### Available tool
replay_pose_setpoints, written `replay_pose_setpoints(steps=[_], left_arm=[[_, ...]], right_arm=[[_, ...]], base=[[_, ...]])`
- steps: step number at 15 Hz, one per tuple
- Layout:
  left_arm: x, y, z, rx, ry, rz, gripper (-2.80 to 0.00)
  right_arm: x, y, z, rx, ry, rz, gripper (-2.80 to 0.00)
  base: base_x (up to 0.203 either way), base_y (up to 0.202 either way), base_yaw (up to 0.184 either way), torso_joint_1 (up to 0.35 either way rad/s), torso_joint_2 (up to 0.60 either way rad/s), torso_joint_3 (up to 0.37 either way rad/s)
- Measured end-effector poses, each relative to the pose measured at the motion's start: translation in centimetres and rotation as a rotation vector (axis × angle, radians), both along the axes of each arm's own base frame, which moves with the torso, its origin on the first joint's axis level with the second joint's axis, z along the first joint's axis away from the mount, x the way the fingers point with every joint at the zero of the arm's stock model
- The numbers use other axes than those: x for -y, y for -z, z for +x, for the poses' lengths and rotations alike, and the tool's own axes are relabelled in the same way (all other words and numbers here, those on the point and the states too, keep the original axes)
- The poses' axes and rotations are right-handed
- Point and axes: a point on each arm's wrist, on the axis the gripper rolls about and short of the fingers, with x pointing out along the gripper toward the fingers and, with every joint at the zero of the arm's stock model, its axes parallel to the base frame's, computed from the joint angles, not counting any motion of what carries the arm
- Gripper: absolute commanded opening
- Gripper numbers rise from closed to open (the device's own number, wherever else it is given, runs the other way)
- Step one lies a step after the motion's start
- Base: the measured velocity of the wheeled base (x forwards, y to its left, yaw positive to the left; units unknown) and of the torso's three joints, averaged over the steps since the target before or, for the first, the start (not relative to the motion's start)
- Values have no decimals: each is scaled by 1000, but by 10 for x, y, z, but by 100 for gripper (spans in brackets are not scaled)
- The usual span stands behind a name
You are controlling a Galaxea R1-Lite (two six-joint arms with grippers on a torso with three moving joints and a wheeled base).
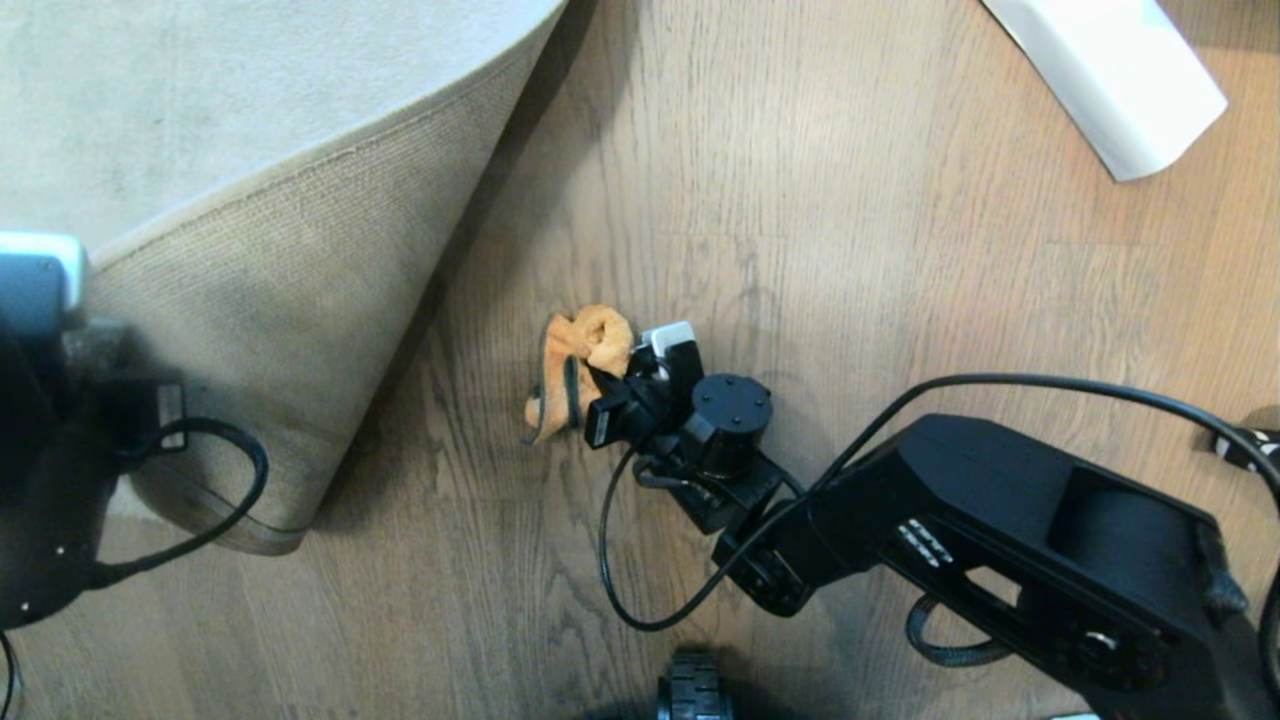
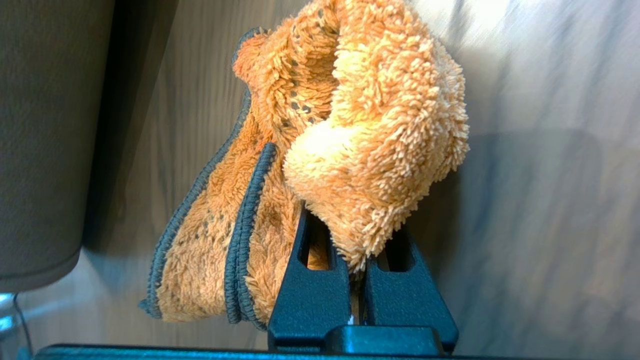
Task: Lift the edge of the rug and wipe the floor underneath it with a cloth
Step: Wipe the floor under the carpet with a rag
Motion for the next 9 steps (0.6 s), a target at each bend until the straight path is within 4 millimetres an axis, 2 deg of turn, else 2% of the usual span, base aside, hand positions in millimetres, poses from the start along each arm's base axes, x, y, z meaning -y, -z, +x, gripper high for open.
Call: replay_pose_setpoints(steps=[5, 9], left_arm=[[0, 0, 0, 0, 0, 0, -280], [0, 0, 0, 0, 0, 0, -280]], right_arm=[[14, -8, 10, 14, 36, 13, -280], [10, -9, 5, 12, 31, 12, -280]], base=[[0, 0, 0, 0, 0, 0], [0, 0, 0, 0, 0, 0]])
